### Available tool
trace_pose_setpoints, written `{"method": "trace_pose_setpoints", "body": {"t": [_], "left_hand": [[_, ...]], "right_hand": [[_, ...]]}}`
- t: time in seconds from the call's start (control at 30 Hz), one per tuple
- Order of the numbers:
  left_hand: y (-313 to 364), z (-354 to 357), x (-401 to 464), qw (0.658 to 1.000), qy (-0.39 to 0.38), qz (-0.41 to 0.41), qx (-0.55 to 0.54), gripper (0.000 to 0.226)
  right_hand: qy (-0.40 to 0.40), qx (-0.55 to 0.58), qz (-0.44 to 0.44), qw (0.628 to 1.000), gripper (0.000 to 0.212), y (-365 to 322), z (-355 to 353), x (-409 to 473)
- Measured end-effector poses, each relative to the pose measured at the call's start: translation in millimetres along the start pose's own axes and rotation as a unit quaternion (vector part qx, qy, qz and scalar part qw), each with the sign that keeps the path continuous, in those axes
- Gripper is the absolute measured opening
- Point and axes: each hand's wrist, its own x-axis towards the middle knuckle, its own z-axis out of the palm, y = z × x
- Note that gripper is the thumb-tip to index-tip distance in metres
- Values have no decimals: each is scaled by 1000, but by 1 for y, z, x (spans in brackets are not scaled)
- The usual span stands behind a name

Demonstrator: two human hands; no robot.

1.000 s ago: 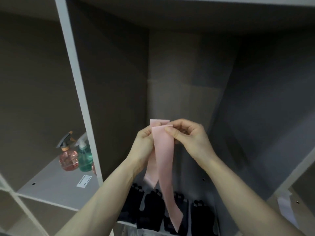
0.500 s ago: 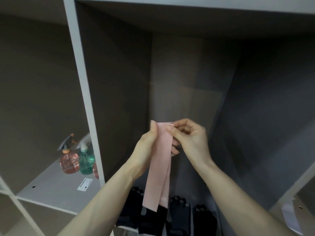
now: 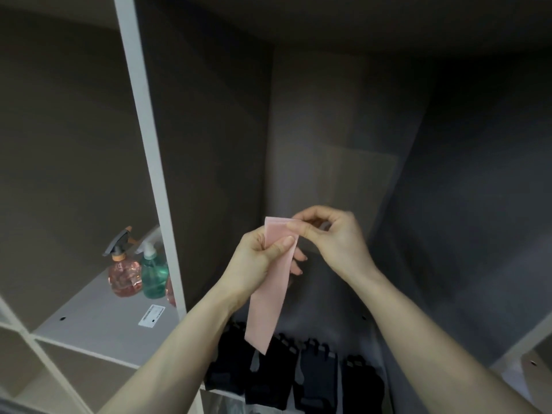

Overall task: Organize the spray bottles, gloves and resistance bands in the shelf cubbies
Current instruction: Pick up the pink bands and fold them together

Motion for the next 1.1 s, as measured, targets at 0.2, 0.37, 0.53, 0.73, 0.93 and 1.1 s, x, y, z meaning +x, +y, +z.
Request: {"method": "trace_pose_setpoints", "body": {"t": [0.2,0.37,0.53,0.73,0.93,1.1], "left_hand": [[-13,-5,7,997,45,-5,-58,36],[-38,-21,29,981,147,-50,-114,33],[-68,-35,50,961,158,-98,-203,35],[-111,-42,72,949,202,-132,-201,34],[-145,-43,87,943,250,-155,-154,33],[-150,-46,91,950,236,-158,-133,31]], "right_hand": [[-31,-24,-28,999,15,14,9,13],[-7,14,75,997,20,83,24,35],[-102,-71,192,974,24,197,48,38],[-290,-203,200,914,49,292,86,39],[-398,-418,126,807,45,367,117,48],[-351,-417,119,830,50,374,116,53]]}}
